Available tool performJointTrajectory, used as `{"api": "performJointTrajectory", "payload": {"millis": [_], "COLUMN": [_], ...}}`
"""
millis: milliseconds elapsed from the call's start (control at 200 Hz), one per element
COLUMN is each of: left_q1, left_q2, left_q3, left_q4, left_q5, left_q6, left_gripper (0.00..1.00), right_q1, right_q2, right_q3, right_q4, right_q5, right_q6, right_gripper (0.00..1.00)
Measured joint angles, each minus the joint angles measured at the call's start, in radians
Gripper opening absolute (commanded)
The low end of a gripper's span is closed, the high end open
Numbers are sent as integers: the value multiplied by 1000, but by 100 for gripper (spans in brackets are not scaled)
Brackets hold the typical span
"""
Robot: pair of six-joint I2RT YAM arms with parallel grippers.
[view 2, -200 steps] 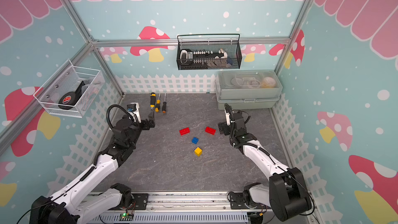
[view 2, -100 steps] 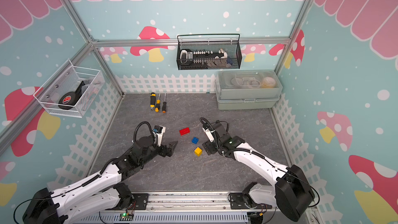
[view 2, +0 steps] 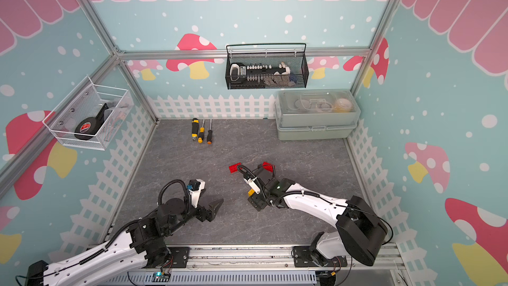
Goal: Assemble the letter f with lego
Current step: Pick up the lego brick from the center of the board.
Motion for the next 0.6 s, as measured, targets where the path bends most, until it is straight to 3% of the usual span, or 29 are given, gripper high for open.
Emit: {"api": "performJointTrajectory", "payload": {"millis": [240,445,600], "left_q1": [-42,-63,-82], "left_q2": [-82,-56,-125], "left_q3": [18,18,6], "left_q4": [-117,-124,-123], "left_q5": [-25,22,5], "left_q6": [16,45,63], "left_gripper": [99,99,99], "right_q1": [0,0,0], "right_q2": [79,110,146], "right_q3": [34,65,81], "right_q4": [9,19,25], "right_q5": [8,21,35], "right_q6": [-22,-47,-66], "right_gripper": [82,82,81]}}
